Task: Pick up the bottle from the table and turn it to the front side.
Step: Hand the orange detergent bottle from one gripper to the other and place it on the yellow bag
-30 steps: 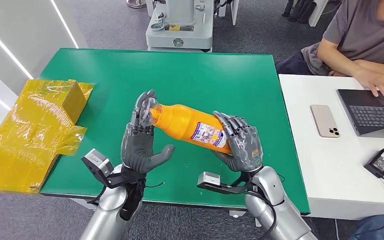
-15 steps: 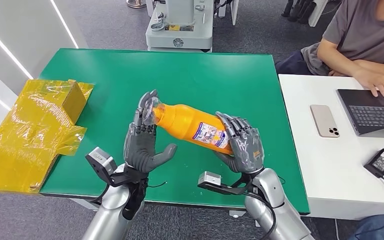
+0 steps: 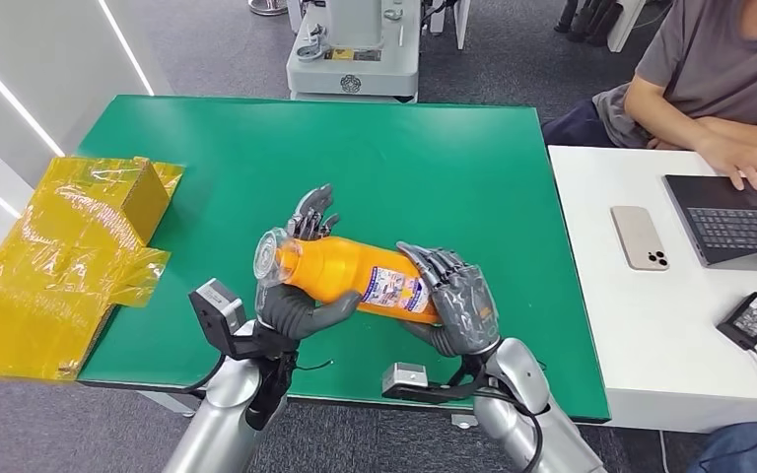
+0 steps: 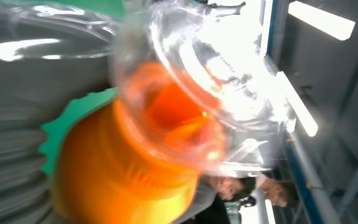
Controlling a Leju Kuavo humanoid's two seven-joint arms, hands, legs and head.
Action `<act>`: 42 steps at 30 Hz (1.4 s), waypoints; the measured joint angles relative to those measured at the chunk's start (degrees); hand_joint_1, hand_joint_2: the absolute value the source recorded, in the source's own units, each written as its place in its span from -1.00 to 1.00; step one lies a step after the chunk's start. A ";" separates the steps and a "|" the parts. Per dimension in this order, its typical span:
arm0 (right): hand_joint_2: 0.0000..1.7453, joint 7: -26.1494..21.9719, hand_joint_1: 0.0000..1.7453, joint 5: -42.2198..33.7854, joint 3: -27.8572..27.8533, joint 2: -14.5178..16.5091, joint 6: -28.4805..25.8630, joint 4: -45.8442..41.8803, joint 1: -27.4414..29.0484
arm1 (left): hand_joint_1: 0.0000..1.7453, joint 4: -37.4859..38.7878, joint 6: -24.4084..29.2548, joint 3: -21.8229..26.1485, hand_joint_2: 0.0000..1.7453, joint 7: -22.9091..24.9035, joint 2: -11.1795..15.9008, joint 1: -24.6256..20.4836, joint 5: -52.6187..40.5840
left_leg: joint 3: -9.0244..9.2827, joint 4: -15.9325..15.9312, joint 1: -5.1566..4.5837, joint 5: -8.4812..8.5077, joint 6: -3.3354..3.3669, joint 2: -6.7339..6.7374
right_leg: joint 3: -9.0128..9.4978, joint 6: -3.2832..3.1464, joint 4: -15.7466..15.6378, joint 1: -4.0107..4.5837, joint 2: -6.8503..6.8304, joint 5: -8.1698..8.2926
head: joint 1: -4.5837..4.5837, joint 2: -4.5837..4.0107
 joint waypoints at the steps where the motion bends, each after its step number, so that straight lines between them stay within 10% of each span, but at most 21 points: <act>1: 1.00 -0.28 1.00 -0.34 0.40 0.15 0.01 0.23 -0.05 | -1.00 0.20 -0.10 0.00 1.00 -0.04 -0.05 0.00 0.02 | -0.01 0.00 0.00 0.00 0.00 0.00 | 0.00 0.00 0.00 0.00 0.00 0.00 | 0.01 0.00; 42: 1.00 -0.70 1.00 -5.28 7.45 5.39 6.39 14.77 -9.00 | -1.00 0.09 8.47 2.11 1.00 -4.02 0.31 2.59 3.72 | -0.02 0.00 0.00 0.00 0.00 0.00 | 0.00 0.00 0.00 0.00 0.00 0.00 | 0.01 0.00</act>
